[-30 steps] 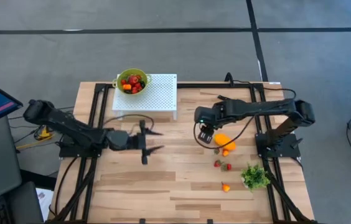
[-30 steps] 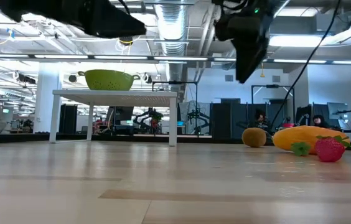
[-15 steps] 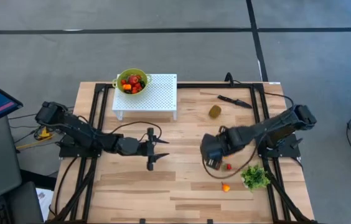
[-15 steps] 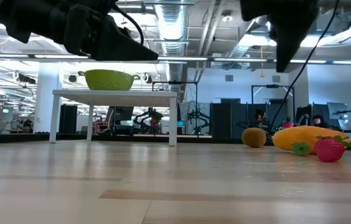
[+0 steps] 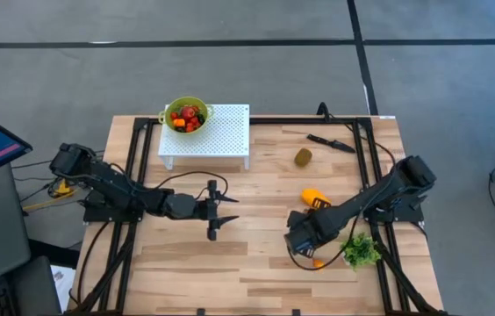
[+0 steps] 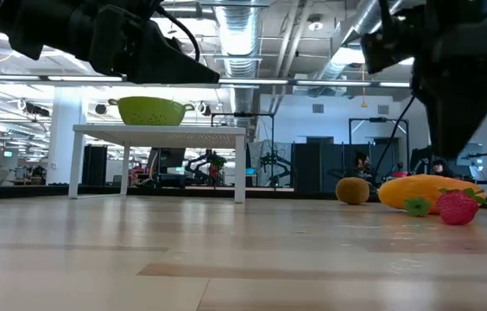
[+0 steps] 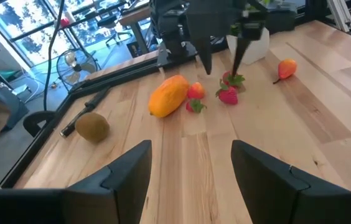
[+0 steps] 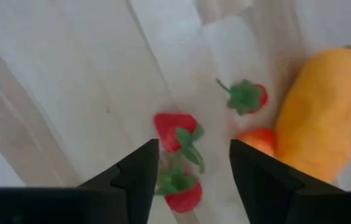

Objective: Pick & Place Fruit
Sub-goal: Put the strawberry into the green strainer bowl on the shelf

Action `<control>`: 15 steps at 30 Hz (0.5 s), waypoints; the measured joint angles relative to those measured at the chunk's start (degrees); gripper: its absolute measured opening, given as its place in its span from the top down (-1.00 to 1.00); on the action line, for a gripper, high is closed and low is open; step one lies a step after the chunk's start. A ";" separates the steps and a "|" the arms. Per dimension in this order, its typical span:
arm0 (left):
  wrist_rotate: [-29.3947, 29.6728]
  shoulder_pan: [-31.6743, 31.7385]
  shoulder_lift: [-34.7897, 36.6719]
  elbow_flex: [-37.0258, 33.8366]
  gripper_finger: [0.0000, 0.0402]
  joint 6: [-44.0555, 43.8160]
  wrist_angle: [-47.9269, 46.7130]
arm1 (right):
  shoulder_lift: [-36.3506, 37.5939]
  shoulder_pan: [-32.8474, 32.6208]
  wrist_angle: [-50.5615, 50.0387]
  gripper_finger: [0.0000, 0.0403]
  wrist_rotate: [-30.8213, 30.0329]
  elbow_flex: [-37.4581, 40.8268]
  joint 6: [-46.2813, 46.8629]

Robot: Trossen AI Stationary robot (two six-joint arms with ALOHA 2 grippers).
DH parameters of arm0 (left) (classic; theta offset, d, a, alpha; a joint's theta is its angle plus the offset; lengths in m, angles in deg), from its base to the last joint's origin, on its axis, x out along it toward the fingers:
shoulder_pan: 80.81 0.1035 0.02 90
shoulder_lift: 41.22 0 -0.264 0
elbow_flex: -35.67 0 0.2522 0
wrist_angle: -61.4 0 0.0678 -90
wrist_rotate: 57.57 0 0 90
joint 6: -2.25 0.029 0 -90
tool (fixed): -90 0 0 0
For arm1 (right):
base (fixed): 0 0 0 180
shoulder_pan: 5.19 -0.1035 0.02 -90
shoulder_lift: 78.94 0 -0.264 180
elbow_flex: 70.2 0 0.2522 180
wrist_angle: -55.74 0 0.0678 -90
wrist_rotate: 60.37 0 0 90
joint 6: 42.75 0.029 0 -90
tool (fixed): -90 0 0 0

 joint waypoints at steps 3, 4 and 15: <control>0.00 0.00 0.00 0.00 -0.06 0.00 0.02 | -2.09 0.08 1.05 -0.07 -0.52 0.03 -1.30; -0.02 0.00 0.00 0.00 -0.06 0.00 0.02 | -2.52 0.20 0.47 -0.10 -0.83 0.07 -1.32; 0.00 0.00 0.00 -0.15 -0.06 -0.17 0.11 | -4.08 0.15 2.64 -0.14 1.87 1.84 -1.56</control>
